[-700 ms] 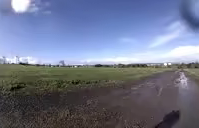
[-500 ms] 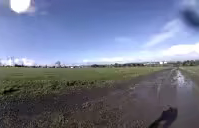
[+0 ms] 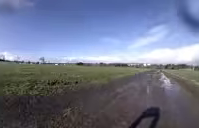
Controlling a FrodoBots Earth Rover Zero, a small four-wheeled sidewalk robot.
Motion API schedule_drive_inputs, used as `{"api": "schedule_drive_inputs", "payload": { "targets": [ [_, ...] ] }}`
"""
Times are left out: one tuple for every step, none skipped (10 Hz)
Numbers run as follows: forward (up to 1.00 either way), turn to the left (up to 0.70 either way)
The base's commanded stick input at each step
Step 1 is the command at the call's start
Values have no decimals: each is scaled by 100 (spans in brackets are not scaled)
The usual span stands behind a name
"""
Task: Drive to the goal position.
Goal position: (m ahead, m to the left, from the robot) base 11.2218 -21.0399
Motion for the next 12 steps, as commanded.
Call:
{"api": "schedule_drive_inputs", "payload": {
  "targets": [
    [70,-35],
    [70,-35],
    [70,-24],
    [70,-9],
    [70,0],
    [70,0],
    [70,0],
    [70,0],
    [70,0],
    [70,0],
    [70,0],
    [70,0]
  ]
}}
